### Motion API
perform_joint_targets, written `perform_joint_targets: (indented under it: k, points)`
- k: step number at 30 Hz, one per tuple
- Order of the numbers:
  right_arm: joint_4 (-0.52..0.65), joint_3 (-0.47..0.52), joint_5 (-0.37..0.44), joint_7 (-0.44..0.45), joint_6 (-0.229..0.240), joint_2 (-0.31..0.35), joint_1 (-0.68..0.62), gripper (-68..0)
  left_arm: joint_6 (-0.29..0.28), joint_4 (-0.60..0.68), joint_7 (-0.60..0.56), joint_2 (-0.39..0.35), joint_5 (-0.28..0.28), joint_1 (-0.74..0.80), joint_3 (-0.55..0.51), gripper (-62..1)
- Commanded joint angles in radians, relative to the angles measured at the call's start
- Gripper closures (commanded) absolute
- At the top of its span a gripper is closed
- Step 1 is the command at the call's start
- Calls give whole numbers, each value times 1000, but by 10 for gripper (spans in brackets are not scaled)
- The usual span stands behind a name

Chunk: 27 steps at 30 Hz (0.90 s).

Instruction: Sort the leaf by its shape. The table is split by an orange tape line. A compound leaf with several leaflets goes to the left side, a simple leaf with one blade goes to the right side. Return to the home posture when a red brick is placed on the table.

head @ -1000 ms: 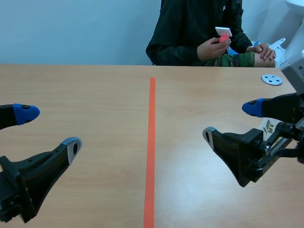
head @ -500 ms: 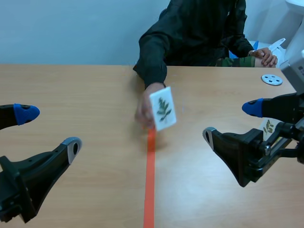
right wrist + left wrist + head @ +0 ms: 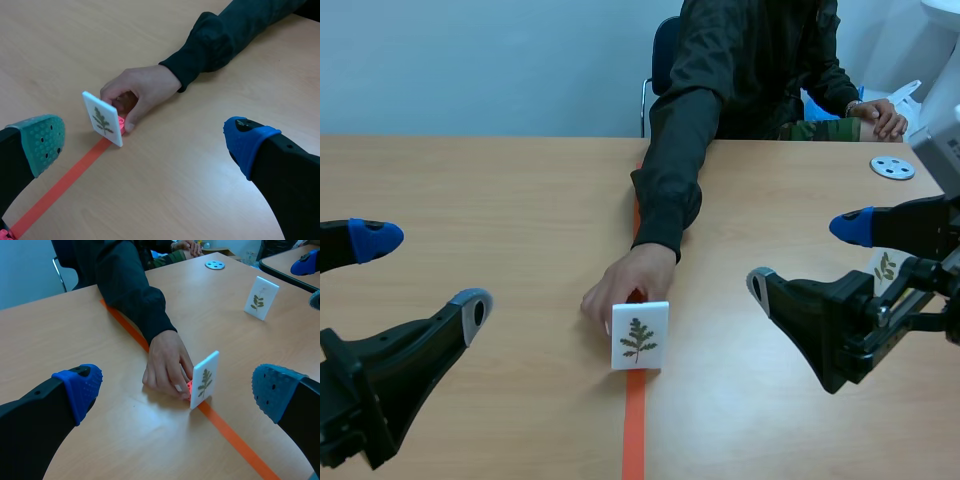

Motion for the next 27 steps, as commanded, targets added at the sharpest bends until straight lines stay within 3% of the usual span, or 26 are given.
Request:
perform_joint_targets:
  k: [1, 19, 24, 27]
  points:
    - [7, 8, 18, 19, 0, 10, 12, -679, 5, 12, -11, 6, -6, -3, 4, -623]
    - [0, 7, 5, 7, 0, 11, 12, -679, 5, 12, -7, 6, -6, -3, 4, -623]
    - [-11, -20, -1, 7, 46, 16, 12, -679, 5, 12, -7, 6, -6, -3, 4, -623]
    - [-13, -58, -40, 13, 46, 16, 13, -679, 5, 12, -7, 6, -6, -3, 4, -623]
